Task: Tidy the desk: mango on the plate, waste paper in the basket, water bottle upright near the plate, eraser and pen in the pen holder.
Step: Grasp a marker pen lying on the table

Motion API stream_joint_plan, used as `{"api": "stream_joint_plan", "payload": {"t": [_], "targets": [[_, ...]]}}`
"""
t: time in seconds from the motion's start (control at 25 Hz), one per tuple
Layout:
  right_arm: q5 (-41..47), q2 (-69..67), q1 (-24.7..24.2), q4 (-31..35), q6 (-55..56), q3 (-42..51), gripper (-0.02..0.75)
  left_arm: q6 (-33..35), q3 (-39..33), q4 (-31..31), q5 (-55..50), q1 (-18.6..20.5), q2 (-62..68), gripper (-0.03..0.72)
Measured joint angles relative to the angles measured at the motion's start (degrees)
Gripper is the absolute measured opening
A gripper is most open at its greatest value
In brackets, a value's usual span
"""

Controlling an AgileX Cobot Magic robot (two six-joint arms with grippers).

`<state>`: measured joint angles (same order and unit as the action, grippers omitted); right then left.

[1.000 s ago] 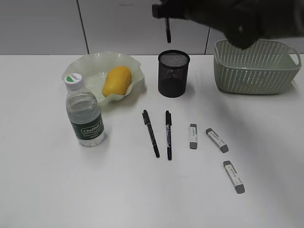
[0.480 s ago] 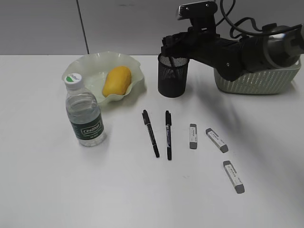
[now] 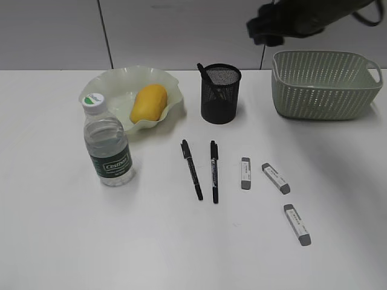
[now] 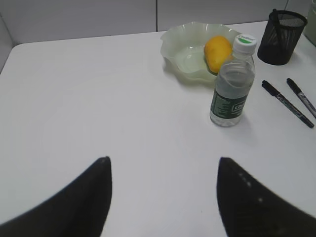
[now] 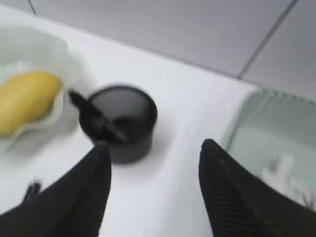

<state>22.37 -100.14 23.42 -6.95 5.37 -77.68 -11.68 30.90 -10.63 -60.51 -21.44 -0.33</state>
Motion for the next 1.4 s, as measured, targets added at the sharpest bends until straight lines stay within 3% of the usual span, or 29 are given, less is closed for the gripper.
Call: {"api": "stream_joint_plan", "payload": {"t": [0.16, 0.32, 0.56, 0.76, 1.04, 1.2, 1.4], "targets": [[26.30, 10.64, 0.00, -0.91, -0.10, 5.07, 0.405, 0.00, 0.00, 0.00, 0.00, 0.00, 0.00, 0.481], [37.26, 24.95, 0.00, 0.18, 0.49, 17.96, 0.389, 0.00, 0.00, 0.00, 0.00, 0.00, 0.00, 0.466], [41.74, 55.07, 0.00, 3.39, 0.74, 35.96, 0.336, 0.06, 0.00, 0.00, 0.07, 0.00, 3.16, 0.433], [42.13, 77.49, 0.00, 6.12, 0.08, 43.68, 0.328, 3.74, 1.14, 0.78, 1.61, 0.00, 14.16, 0.396], [38.25, 94.02, 0.00, 6.38, -0.06, 48.03, 0.328, 13.47, 12.74, 8.32, 10.89, -0.39, 38.10, 0.368], [37.65, 94.72, 0.00, 6.13, -0.06, 48.45, 0.327, 15.68, 21.68, 11.06, 14.59, -4.89, 53.76, 0.342], [37.48, 94.72, 0.00, 5.99, -0.06, 48.45, 0.315, 9.87, 34.34, 8.42, 15.78, -18.55, 73.17, 0.340]]}}
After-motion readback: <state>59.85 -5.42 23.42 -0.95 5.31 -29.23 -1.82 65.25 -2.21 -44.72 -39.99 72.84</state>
